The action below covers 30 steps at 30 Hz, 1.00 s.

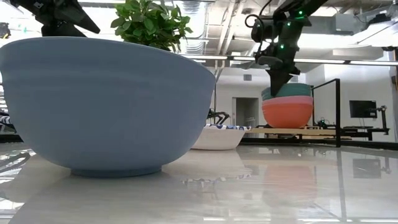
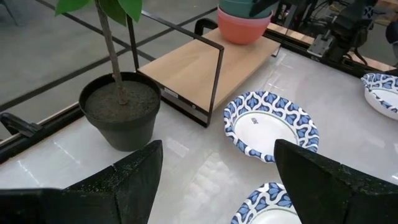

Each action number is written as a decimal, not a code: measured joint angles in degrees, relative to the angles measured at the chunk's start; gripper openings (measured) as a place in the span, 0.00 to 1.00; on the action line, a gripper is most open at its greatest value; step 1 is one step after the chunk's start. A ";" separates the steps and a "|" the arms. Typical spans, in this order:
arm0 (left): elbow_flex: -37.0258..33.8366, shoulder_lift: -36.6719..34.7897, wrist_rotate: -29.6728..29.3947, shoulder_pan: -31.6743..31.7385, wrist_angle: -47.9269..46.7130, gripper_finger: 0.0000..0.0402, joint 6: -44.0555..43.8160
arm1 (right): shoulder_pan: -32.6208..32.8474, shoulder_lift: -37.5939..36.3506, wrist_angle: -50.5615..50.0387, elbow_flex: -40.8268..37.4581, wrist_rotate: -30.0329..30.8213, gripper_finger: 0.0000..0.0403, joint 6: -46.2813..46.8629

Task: Place and stack bowls onto a shelf
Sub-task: Stack the green bowl on top of the pink bowl on the shelf, then stack the blue bowl on top of the green bowl on the shelf

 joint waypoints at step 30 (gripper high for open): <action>0.00 0.01 0.00 -0.01 -0.04 0.73 -0.04 | 13.50 -0.42 1.30 12.96 -14.62 0.53 5.75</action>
